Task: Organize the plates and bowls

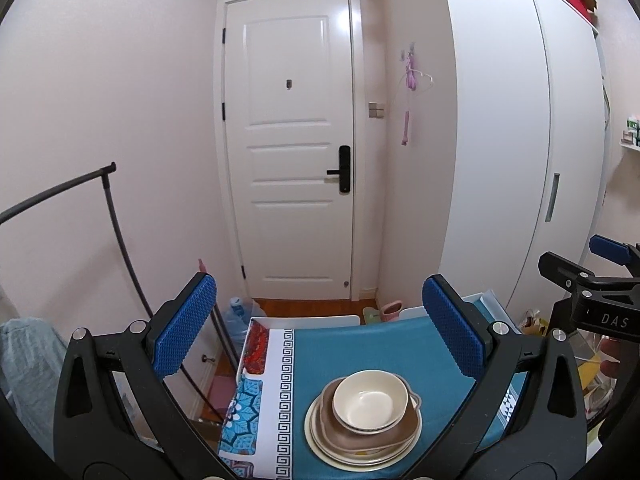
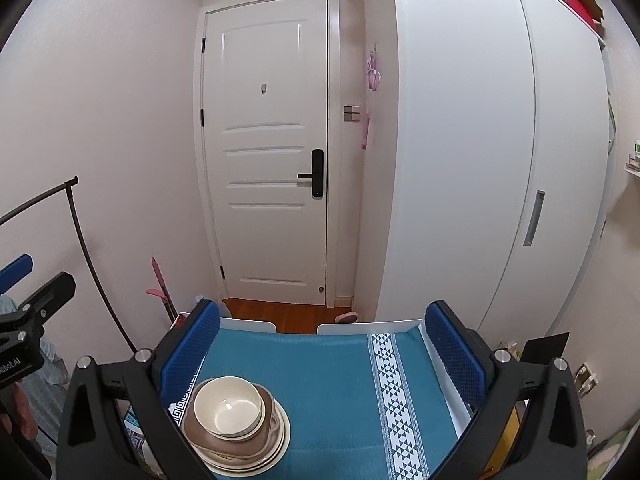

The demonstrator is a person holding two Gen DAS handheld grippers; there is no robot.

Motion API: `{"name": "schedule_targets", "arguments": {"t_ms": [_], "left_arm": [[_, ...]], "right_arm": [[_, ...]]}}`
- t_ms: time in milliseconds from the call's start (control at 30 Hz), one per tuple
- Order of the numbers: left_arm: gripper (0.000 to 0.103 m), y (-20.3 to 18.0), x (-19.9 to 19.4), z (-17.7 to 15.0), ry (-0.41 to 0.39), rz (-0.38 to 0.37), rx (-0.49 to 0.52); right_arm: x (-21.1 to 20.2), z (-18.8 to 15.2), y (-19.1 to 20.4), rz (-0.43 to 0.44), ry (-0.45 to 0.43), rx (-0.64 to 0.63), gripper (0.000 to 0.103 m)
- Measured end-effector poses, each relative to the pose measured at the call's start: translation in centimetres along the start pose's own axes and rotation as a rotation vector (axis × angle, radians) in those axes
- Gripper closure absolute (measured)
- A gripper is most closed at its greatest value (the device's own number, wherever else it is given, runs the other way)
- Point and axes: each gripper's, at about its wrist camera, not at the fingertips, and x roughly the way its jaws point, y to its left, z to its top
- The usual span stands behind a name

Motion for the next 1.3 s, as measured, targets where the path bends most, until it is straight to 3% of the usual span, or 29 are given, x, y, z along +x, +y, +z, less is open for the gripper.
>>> {"name": "schedule_targets", "arguments": {"t_ms": [1300], "left_arm": [[0.0,0.3,1.0,0.2,-0.016,0.017,-0.011]], "right_arm": [[0.7,0.8,0.2,-0.002,-0.003,0.006,0.001]]}}
